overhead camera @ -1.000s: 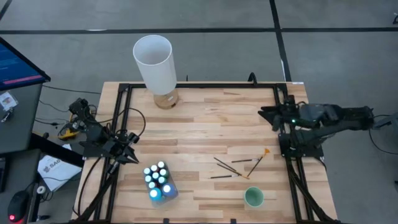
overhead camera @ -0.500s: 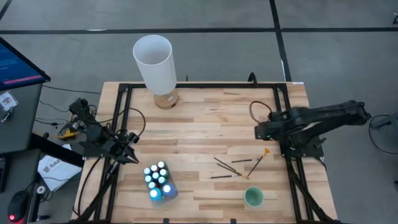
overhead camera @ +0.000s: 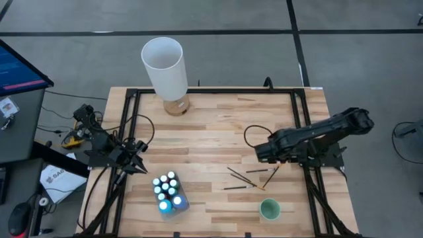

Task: Pick & Place Paint Supplies
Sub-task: Put the gold highlighter brush into the green cup

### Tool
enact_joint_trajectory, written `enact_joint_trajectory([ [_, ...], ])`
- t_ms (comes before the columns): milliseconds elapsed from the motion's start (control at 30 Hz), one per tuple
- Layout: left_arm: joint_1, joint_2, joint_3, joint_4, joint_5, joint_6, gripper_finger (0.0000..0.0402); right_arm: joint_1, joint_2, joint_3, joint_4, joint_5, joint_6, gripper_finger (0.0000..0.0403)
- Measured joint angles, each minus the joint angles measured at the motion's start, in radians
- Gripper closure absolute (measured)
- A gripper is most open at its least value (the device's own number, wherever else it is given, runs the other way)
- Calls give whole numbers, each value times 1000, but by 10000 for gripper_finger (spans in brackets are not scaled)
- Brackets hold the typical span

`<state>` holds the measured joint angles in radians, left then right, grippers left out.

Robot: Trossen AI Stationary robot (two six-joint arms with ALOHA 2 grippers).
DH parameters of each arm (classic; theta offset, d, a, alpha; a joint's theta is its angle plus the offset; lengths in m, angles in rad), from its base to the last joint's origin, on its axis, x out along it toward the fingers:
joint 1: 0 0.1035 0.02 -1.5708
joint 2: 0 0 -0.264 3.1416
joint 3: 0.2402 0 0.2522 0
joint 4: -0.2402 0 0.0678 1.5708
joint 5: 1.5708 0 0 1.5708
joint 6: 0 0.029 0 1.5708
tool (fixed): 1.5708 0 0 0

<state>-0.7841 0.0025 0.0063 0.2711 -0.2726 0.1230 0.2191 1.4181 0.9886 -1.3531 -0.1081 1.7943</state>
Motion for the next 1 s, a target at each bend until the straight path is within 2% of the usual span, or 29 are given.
enact_joint_trajectory([
  [167, 0, 0, 0, 0, 0, 0, 394, 43, -3, -46, 47, -1, 140, 186],
  [367, 0, 0, 0, 0, 0, 0, 394, 102, -118, -247, 257, 5, 393, 212],
  [500, 0, 0, 0, 0, 0, 0, 394, 116, -160, -359, 297, 5, 526, 228],
  [600, 0, 0, 0, 0, 0, 0, 394, 106, -175, -382, 293, 12, 545, 234],
  [767, 0, 0, 0, 0, 0, 0, 394, 83, -174, -383, 287, 84, 540, 238],
  [1000, 0, 0, 0, 1, 0, 0, 394, 48, -134, -384, 307, 91, 533, 237],
])
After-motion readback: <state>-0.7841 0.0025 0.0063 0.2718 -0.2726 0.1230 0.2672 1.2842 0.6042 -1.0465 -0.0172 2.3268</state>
